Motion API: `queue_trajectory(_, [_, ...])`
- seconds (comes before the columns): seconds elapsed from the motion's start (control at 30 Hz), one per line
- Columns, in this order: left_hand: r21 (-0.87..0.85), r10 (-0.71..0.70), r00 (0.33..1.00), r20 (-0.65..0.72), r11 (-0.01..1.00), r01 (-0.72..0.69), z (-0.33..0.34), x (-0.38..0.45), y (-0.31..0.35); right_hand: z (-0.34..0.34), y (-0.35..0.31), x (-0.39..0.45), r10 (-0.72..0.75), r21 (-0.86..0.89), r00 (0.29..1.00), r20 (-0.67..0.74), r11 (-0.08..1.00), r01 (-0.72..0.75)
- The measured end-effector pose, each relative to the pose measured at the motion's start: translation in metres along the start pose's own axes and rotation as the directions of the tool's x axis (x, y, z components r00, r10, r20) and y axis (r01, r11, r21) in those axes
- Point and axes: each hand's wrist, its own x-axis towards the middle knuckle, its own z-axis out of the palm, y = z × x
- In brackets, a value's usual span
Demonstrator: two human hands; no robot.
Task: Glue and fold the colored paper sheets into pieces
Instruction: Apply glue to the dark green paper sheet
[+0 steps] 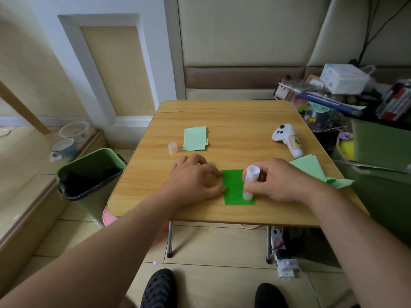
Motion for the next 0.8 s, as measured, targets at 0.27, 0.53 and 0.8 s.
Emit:
queue_trajectory(0.27, [0.005, 0.005, 1.0, 0.006, 1.0, -0.005, -0.001, 0.0, -0.001, 0.003, -0.005, -0.001, -0.023, 0.047, 0.993, -0.117, 0.998, 0.029])
queue_trajectory(0.53, [0.006, 0.006, 1.0, -0.021, 1.0, -0.006, 0.001, -0.001, -0.001, 0.023, -0.012, 0.002, -0.104, 0.05, 0.995, 0.001, 0.993, 0.104])
queue_trajectory(0.8, [0.006, 0.019, 1.0, 0.003, 1.0, -0.019, 0.0, 0.0, -0.001, -0.001, 0.004, -0.008, -0.016, 0.016, 1.0, 0.003, 1.0, 0.016])
